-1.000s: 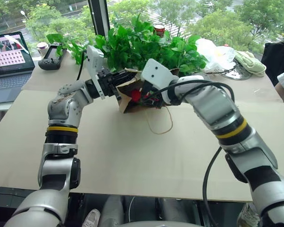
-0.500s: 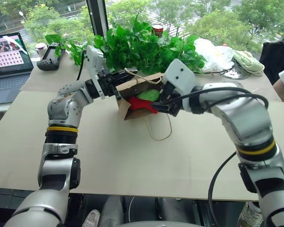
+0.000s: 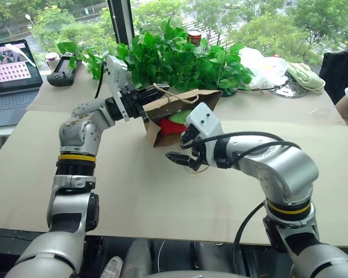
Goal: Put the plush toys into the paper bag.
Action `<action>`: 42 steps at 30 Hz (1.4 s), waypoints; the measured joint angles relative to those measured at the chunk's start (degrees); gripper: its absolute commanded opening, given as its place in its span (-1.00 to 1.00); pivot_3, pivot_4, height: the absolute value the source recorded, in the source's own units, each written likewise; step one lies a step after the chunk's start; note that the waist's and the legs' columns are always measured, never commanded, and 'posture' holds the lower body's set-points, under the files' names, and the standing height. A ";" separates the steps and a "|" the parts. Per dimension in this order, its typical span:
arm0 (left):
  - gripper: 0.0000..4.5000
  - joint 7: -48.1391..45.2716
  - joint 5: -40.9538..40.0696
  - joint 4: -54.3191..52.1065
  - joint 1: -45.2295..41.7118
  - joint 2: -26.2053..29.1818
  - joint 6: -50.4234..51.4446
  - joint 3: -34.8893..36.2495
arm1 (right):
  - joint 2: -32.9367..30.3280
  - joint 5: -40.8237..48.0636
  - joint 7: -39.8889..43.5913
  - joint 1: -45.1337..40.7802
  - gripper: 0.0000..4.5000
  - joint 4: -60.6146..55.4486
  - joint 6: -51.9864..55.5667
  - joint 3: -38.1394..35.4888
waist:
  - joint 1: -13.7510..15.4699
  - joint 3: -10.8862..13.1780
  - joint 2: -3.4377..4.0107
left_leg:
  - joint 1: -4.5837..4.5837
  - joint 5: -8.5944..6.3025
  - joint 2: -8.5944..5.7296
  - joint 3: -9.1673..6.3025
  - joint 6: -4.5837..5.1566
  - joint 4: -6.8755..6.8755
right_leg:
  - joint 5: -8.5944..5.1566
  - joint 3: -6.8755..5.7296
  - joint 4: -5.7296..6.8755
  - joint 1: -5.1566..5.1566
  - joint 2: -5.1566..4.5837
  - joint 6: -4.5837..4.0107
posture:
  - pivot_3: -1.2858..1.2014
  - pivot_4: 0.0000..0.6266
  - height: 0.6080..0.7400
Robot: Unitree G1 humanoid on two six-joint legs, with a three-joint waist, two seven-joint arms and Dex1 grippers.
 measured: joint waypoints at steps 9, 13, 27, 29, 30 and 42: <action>-1.00 -0.06 0.00 0.48 -0.08 -0.06 0.00 -0.14 | -0.84 -0.65 -4.23 1.96 0.57 3.42 -0.99 2.71 | -0.08 0.00 0.00 | 0.02 0.00 0.00 0.00 0.00 0.01 | 0.00 0.00 -0.09 0.00 0.00 0.00 | 0.03 -0.52 0.58; -1.00 -0.10 0.01 0.55 -0.15 -0.06 0.00 -0.18 | -0.16 -0.84 -5.43 2.82 -0.03 5.51 -2.52 4.20 | -0.12 0.00 0.00 | 0.01 0.00 0.00 0.00 0.00 0.00 | 0.00 0.00 -0.09 0.00 0.00 0.00 | 0.03 -0.52 0.58; -1.00 -0.36 0.01 1.14 -0.30 -0.06 0.00 -0.25 | 0.59 -1.09 -7.75 3.77 -0.98 7.48 -6.01 3.45 | -0.05 0.00 0.00 | 0.01 0.00 0.00 0.00 0.00 0.00 | 0.00 0.00 -0.09 0.01 0.00 0.00 | 0.03 -0.52 0.58; -1.00 -0.37 0.01 1.26 -0.30 -0.06 -0.01 -0.25 | 0.93 -1.04 -7.83 4.15 -0.98 7.48 -6.69 2.18 | -0.05 0.00 0.00 | 0.01 0.00 0.00 0.00 0.00 0.00 | 0.00 0.00 -0.09 0.01 0.00 0.00 | 0.03 -0.52 0.58; -1.00 -0.37 0.01 1.26 -0.30 -0.06 -0.01 -0.25 | 0.91 -1.04 -7.85 4.17 -0.98 7.48 -7.25 1.49 | -0.06 0.00 0.00 | 0.01 0.00 0.00 0.00 0.00 0.00 | 0.00 0.00 -0.10 0.01 0.00 0.00 | 0.03 -0.52 0.58; -1.00 6.39 -4.56 -0.15 -0.98 -6.37 4.38 3.83 | -10.93 1.04 -2.68 3.93 -0.98 -3.59 -13.74 -8.25 | 0.10 0.00 -0.01 | -0.06 -0.01 -0.03 -0.06 0.02 -0.02 | -0.01 0.00 -0.16 0.03 -0.02 0.02 | 0.03 -0.52 0.58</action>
